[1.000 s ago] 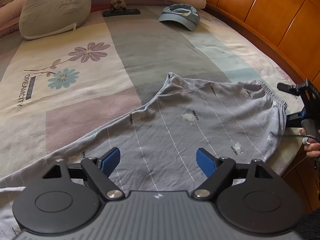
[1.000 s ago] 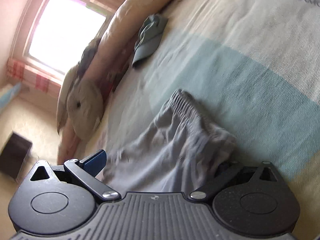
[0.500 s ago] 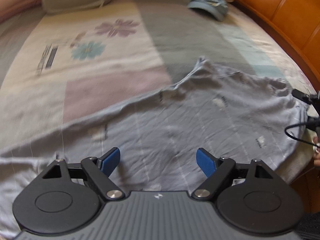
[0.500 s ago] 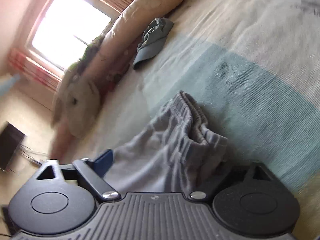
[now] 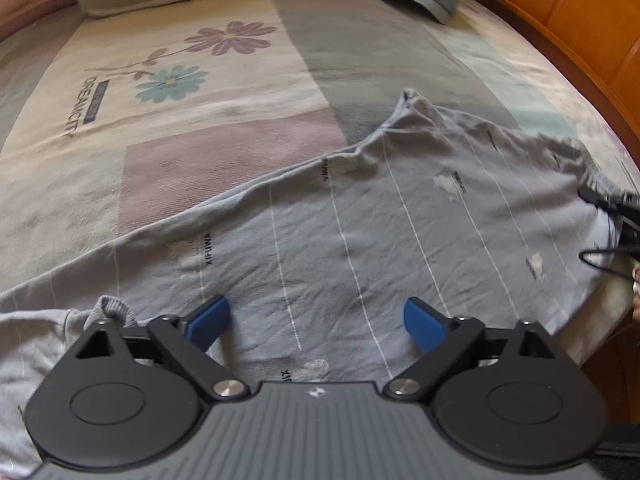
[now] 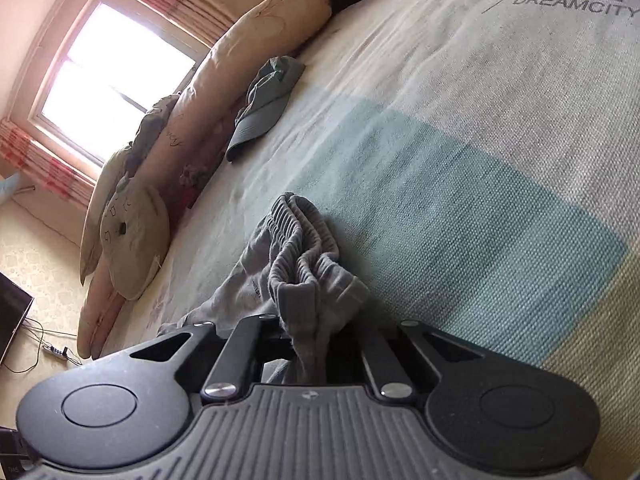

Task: Fold clothes
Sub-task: 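Close the right gripper on the grey elastic waistband, then lift the held waistband and fold it over the trousers with the right gripper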

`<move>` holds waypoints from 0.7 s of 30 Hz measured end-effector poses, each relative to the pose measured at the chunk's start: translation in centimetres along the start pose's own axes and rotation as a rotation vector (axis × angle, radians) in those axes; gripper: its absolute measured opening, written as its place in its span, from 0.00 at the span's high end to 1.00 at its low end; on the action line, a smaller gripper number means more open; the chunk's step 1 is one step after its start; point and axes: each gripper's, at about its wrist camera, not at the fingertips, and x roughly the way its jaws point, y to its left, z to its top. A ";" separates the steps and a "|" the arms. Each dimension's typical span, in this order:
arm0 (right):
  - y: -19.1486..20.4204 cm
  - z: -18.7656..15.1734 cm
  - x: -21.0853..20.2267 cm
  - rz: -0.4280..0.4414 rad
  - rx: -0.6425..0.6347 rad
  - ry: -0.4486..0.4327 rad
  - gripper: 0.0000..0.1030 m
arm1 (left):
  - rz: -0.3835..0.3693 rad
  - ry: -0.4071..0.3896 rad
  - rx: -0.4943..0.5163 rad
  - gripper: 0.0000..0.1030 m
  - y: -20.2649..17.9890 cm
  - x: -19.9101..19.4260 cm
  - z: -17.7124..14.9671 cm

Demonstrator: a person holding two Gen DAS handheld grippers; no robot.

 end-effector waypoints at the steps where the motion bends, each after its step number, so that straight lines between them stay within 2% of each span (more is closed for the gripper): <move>1: 0.0 0.0 0.0 -0.003 0.005 -0.002 0.96 | -0.001 -0.002 0.021 0.01 -0.2 0.2 -0.2; 4: 0.4 -0.4 -0.5 -0.026 0.012 -0.002 0.95 | 0.035 -0.009 0.098 0.01 -1.0 0.6 -0.5; 6: 1.0 -0.3 -0.6 -0.048 -0.002 0.005 0.93 | 0.046 -0.007 0.107 0.01 -1.3 0.5 -0.3; 9: 2.2 -0.2 -0.7 -0.083 -0.038 0.012 0.89 | 0.005 -0.059 0.096 0.01 -1.1 -0.8 0.1; 13: 4.6 -0.2 -1.0 -0.119 -0.129 0.002 0.88 | -0.045 -0.108 0.140 0.01 -0.7 -3.0 0.3; 21: 10.1 -0.8 -2.1 -0.151 -0.287 -0.030 0.89 | -0.064 -0.135 0.167 0.01 3.2 -5.6 -1.0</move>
